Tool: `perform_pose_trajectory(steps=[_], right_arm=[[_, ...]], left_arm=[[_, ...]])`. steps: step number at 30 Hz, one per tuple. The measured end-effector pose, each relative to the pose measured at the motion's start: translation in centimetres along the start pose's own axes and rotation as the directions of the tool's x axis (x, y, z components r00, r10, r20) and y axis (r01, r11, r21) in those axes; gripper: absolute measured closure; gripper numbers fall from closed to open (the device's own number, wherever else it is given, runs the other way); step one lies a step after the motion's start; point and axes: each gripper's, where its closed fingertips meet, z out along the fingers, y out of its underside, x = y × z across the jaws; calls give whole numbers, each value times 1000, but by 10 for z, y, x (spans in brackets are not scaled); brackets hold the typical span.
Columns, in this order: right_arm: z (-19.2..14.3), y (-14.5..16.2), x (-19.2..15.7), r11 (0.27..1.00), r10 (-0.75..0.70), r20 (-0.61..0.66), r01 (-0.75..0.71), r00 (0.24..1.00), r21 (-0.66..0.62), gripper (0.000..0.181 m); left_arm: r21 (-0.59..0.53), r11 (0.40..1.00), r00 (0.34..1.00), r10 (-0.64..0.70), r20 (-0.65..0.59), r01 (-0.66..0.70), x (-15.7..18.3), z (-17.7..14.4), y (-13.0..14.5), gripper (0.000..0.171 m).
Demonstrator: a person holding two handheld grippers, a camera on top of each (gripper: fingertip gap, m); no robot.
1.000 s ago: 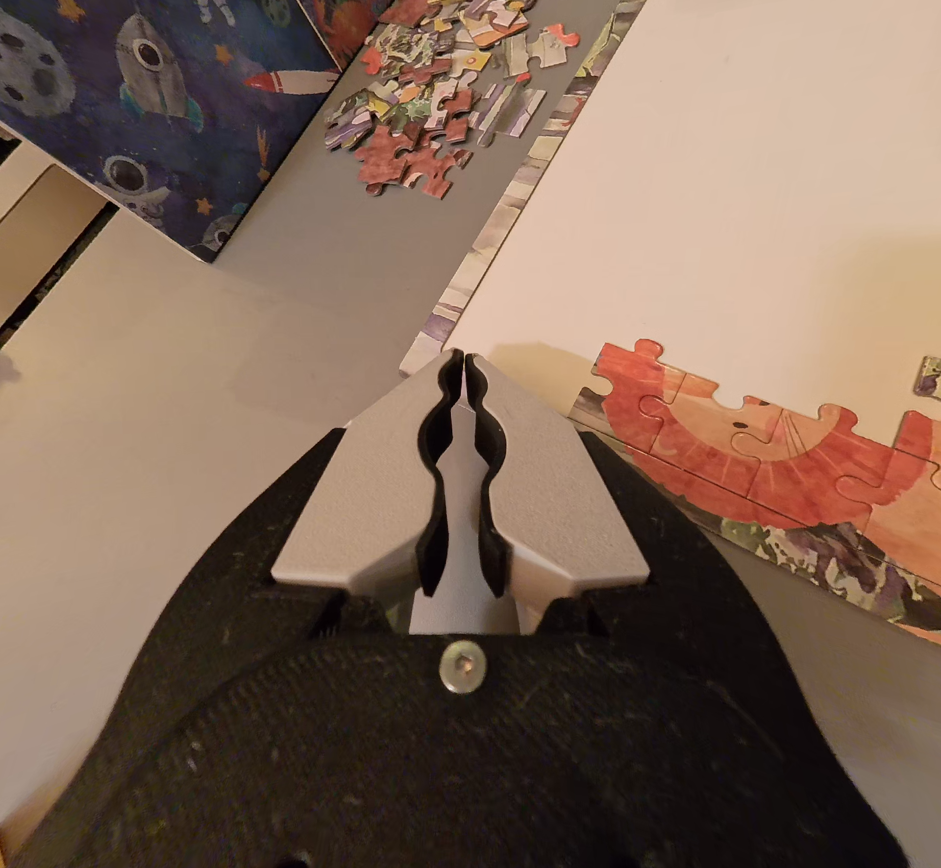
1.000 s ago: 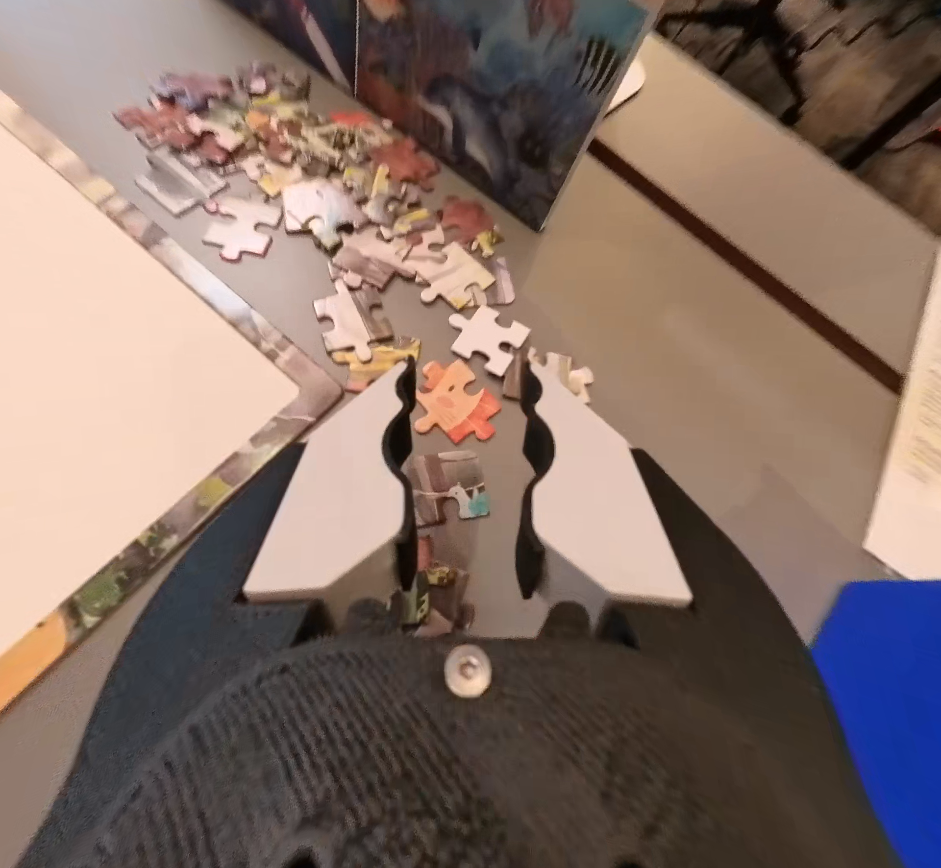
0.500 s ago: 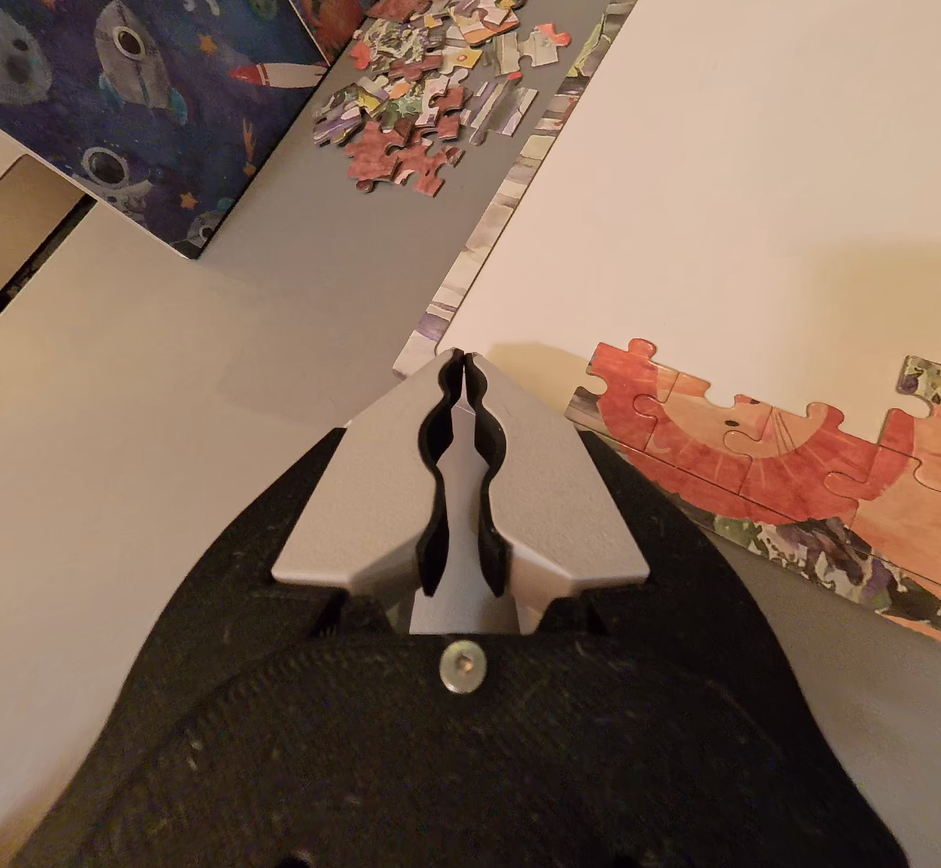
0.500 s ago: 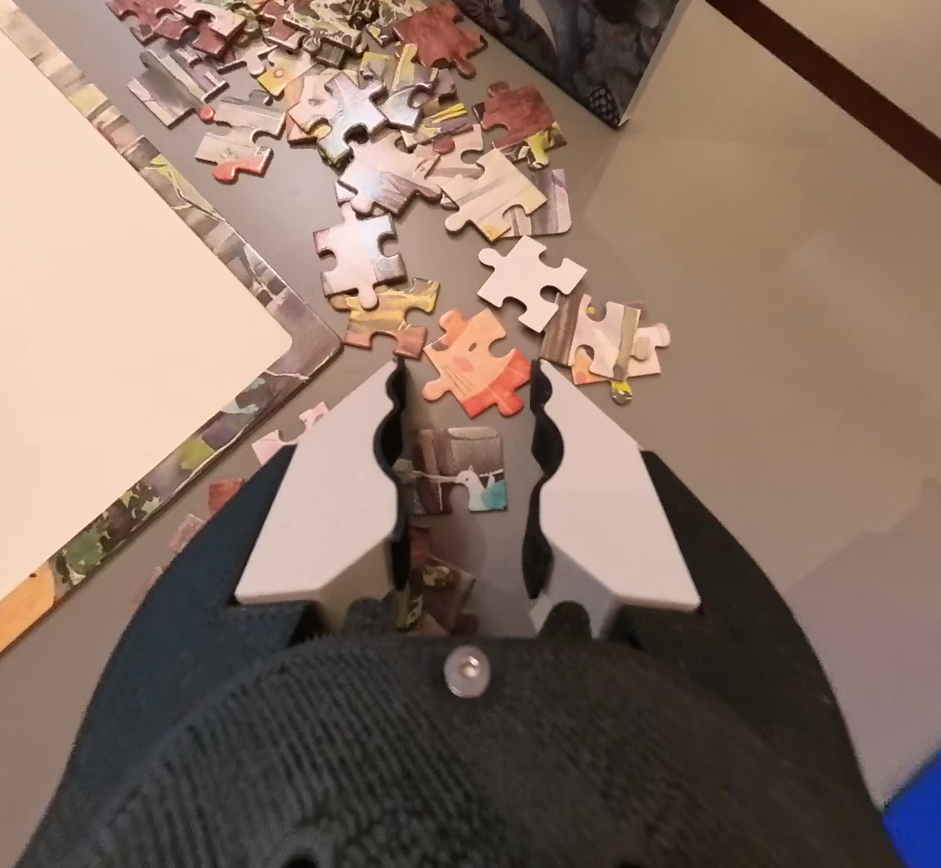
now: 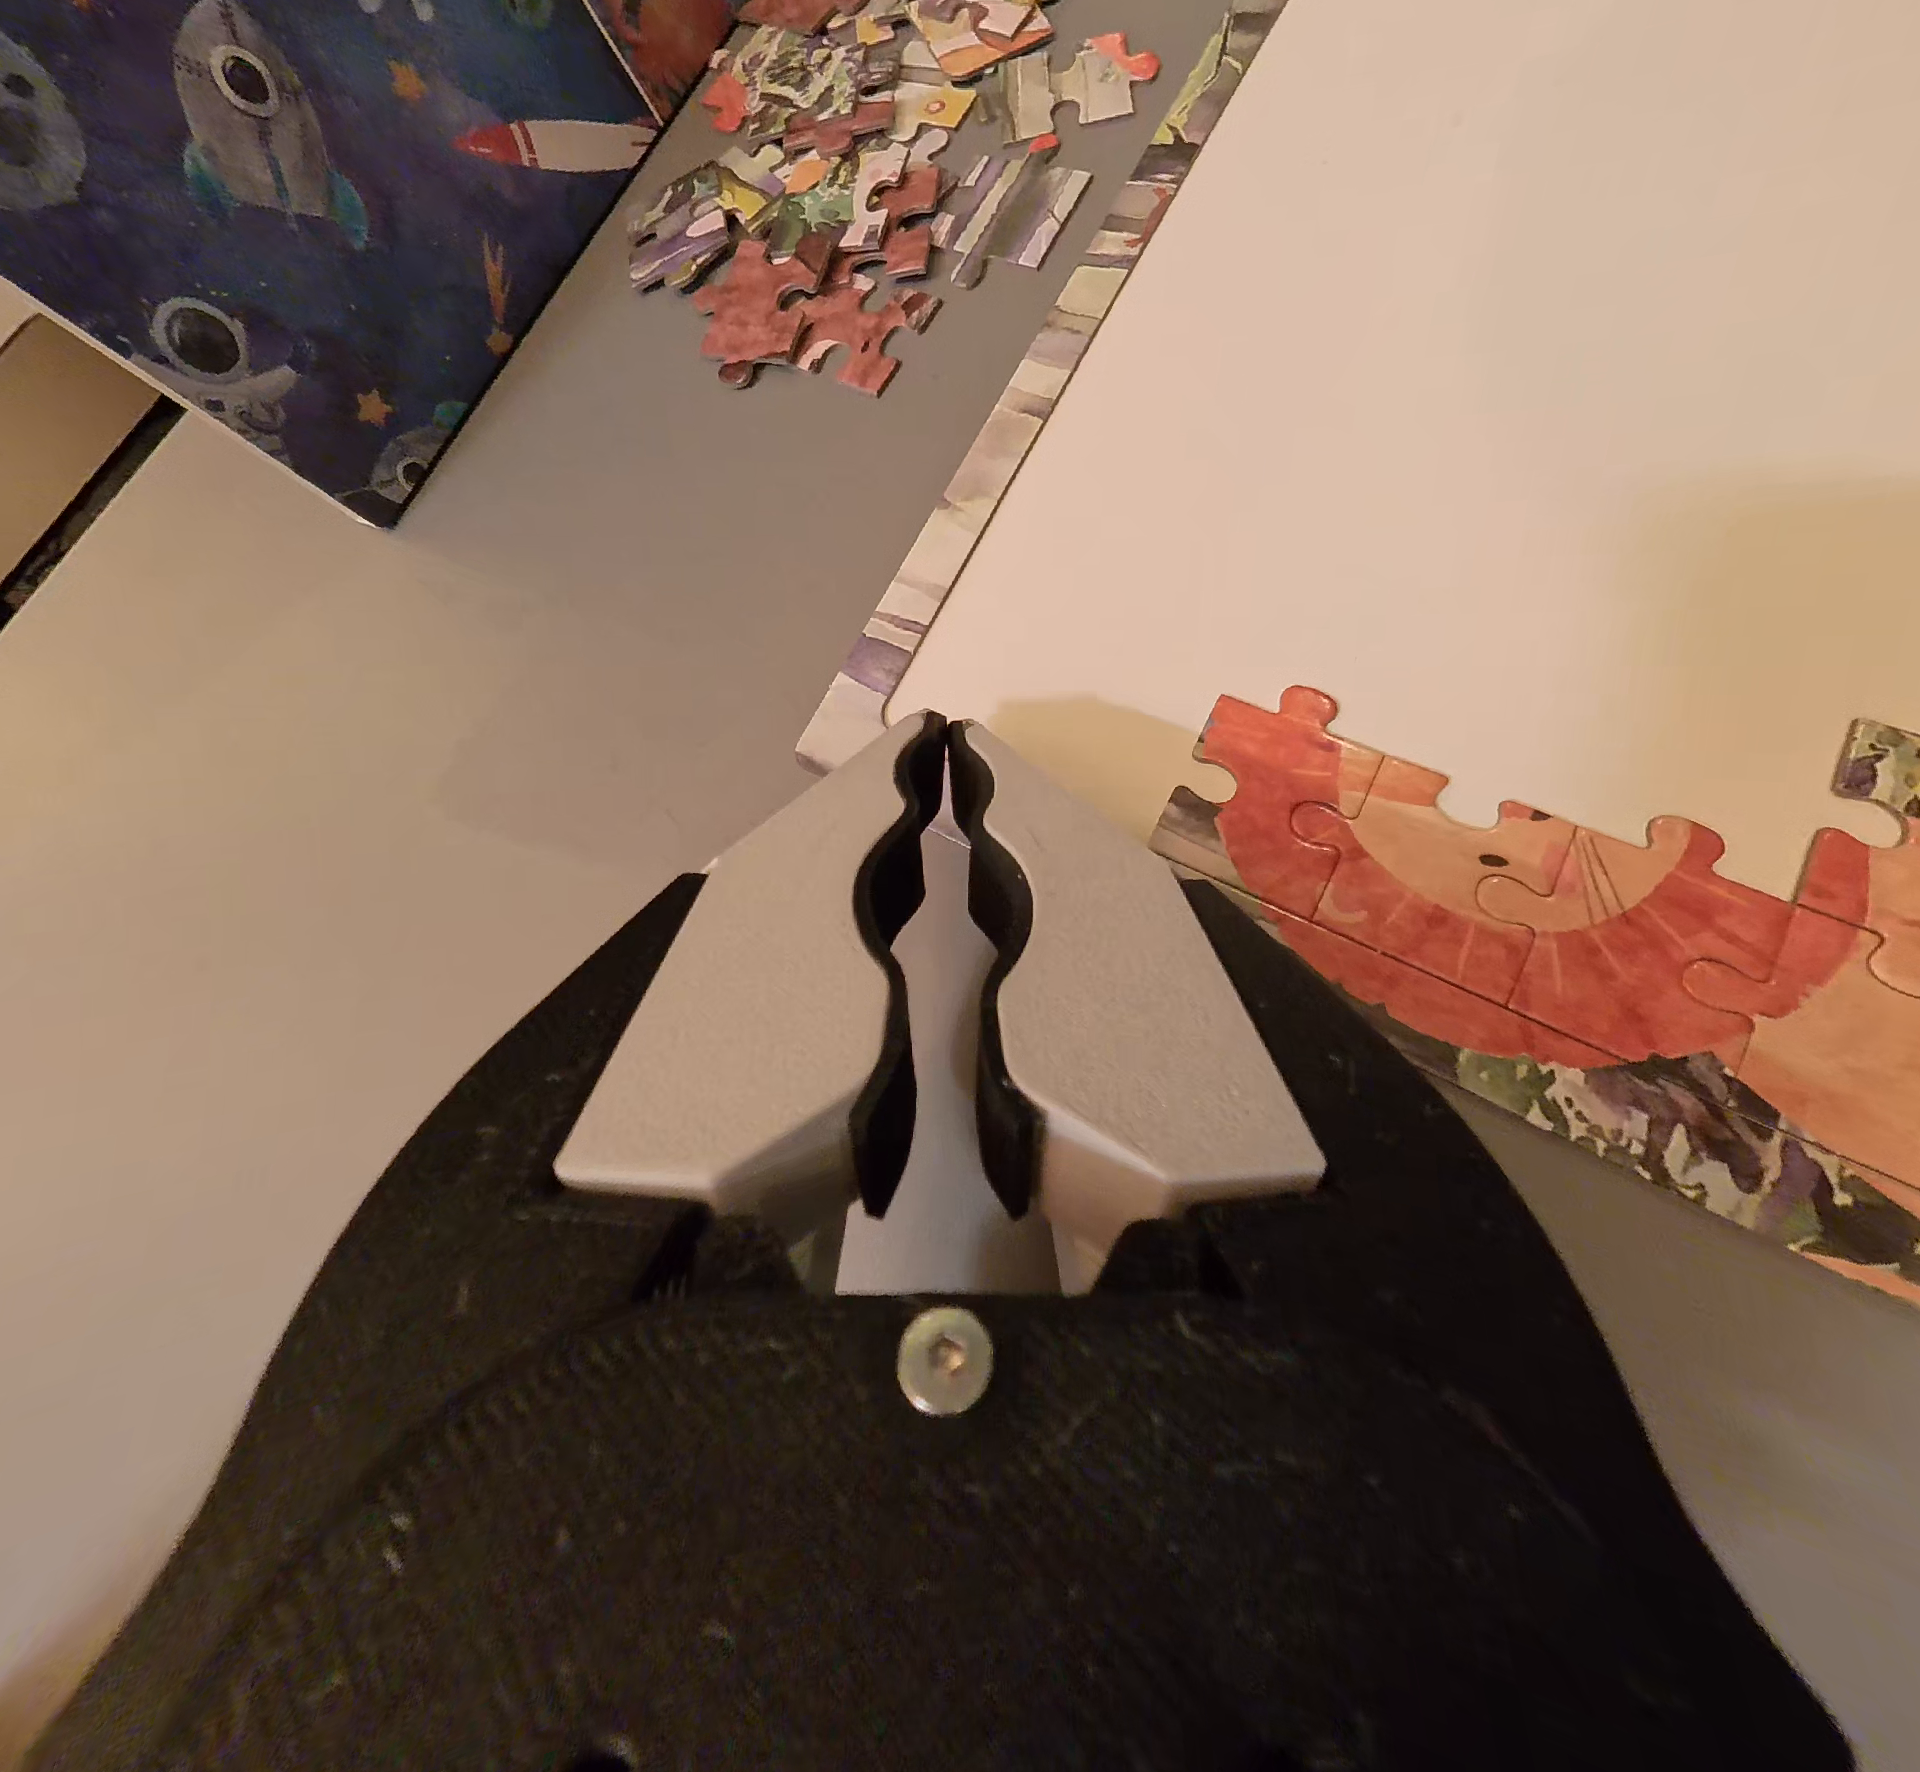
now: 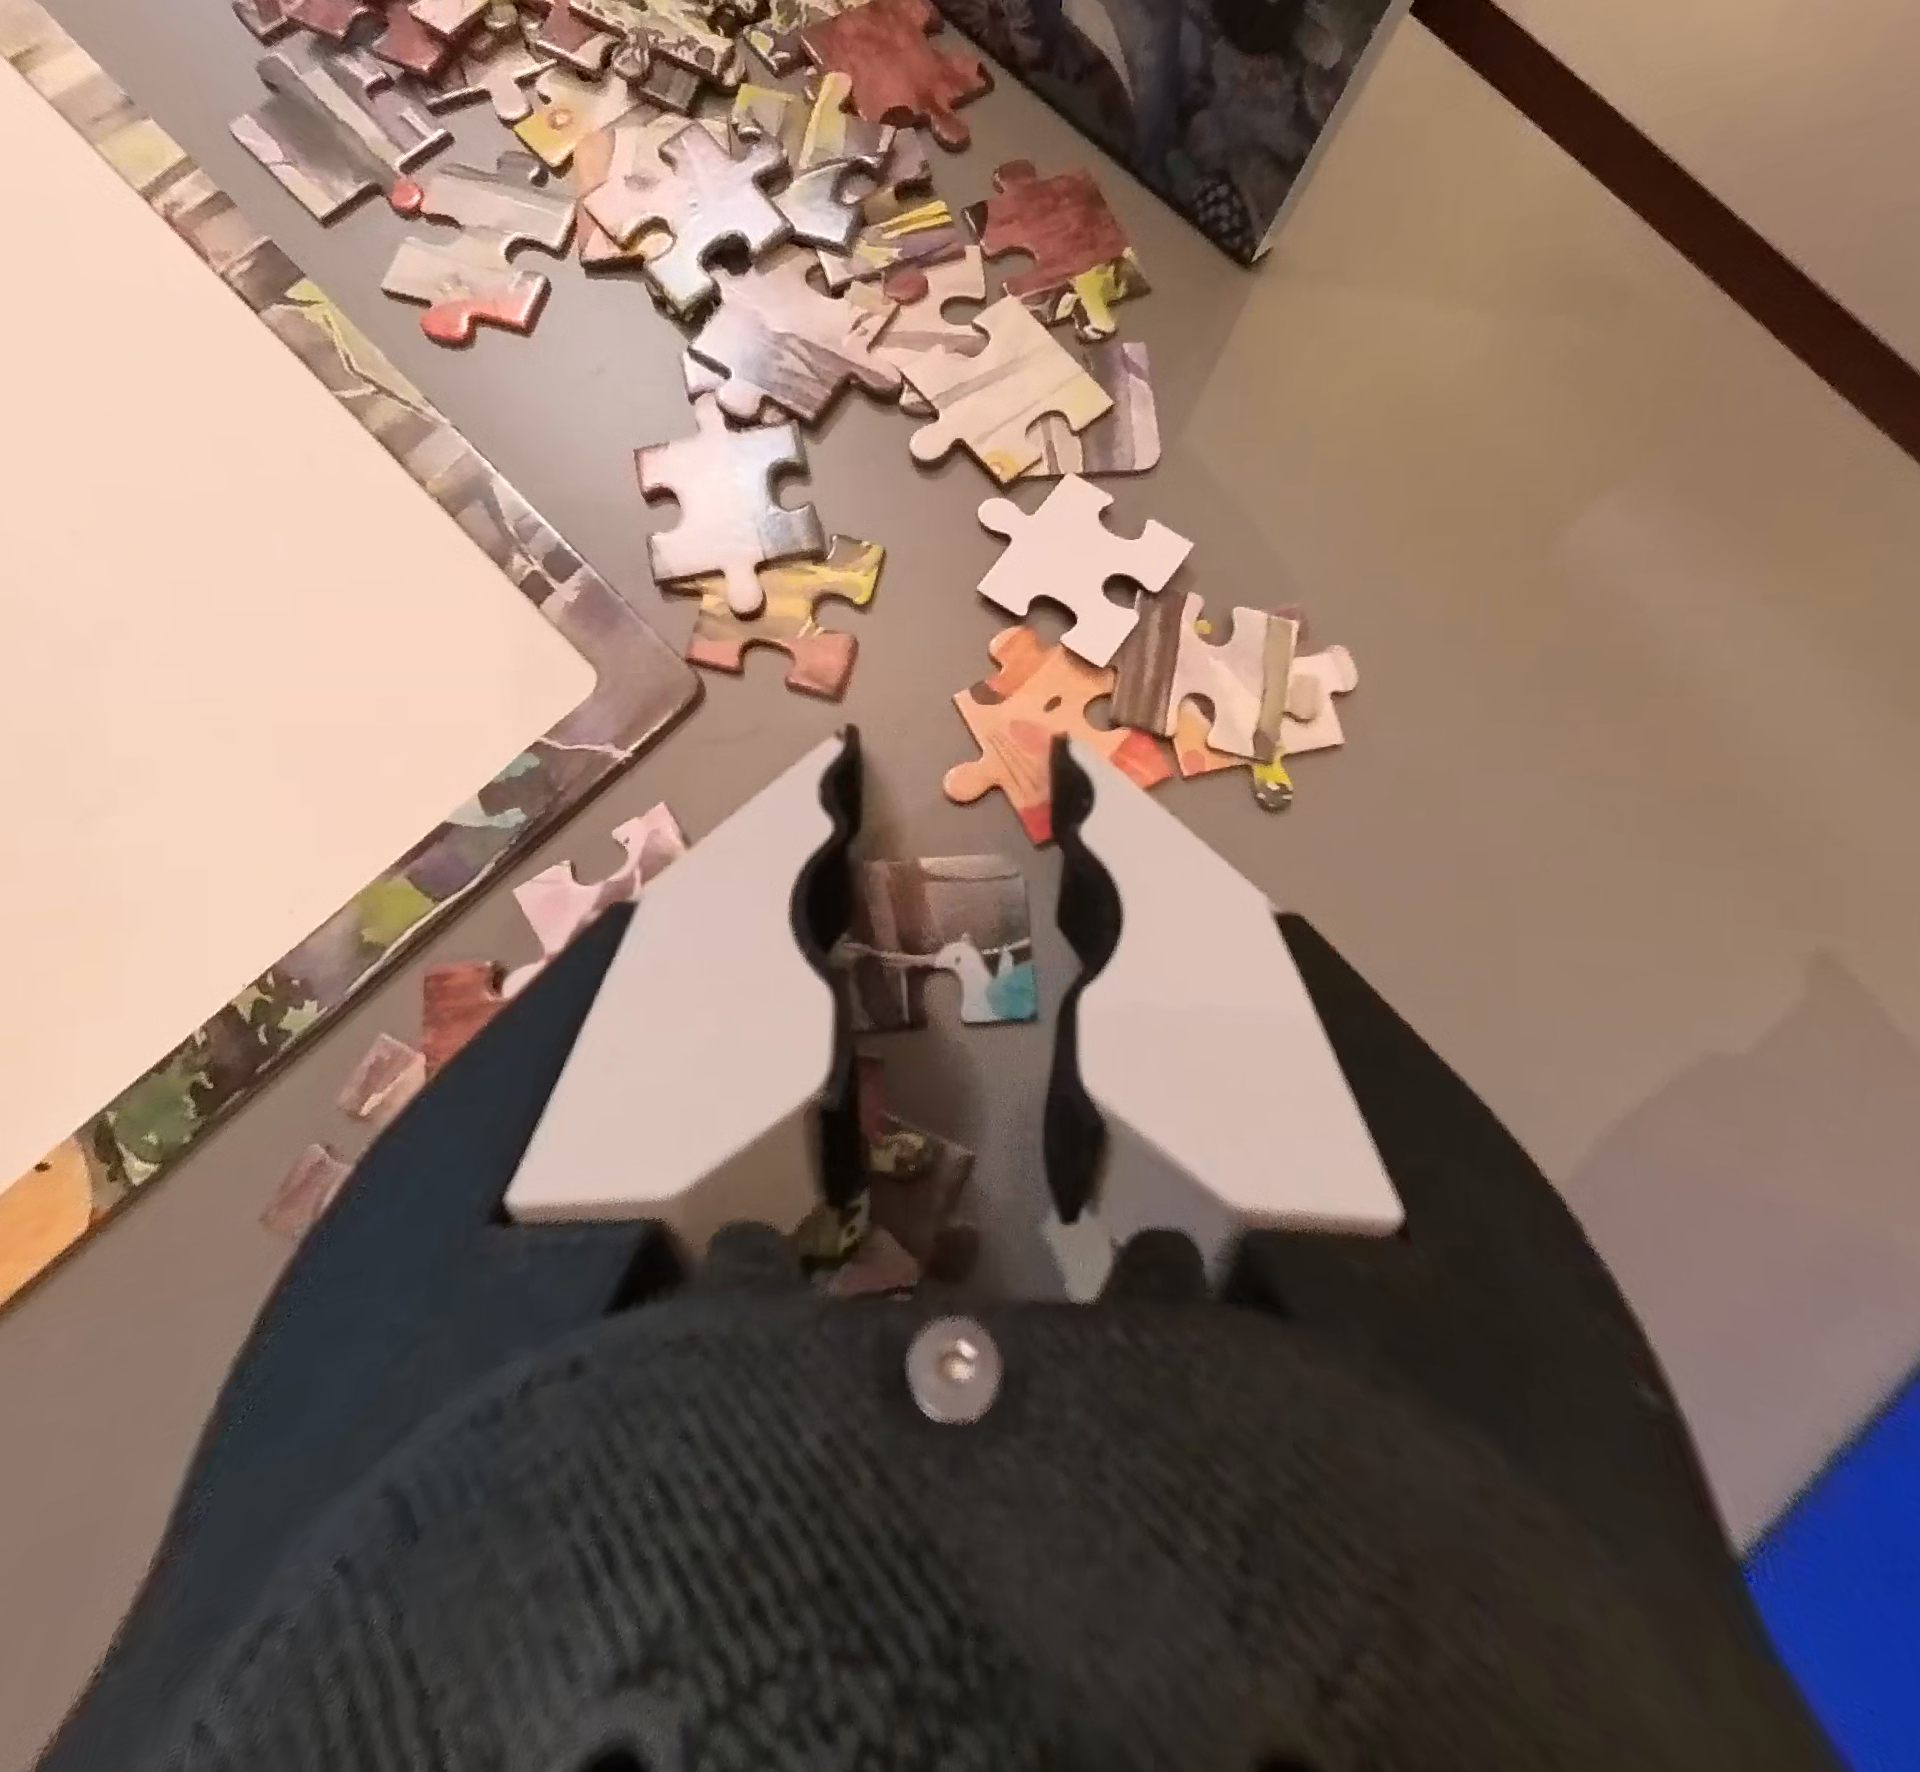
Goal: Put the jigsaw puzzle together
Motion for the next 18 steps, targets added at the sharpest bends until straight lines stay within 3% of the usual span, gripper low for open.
perform_pose_trajectory(steps=[6, 10, 18], right_arm=[[1, -1, 19, 998, 53, -90, -51, 995, 21, 136], [4, 0, 17, 989, 142, -39, -141, 989, 40, 135], [1, 2, 3, 996, 93, -12, -93, 996, 7, 140]], left_arm=[[0, 1000, 1000, 0, 0, 0, 0, 0, 0, 171], [-2, 1000, 1000, 3, 0, -3, 0, 0, 0, 171], [-2, 1000, 1000, 6, 0, -6, 1, 0, 0, 171]])
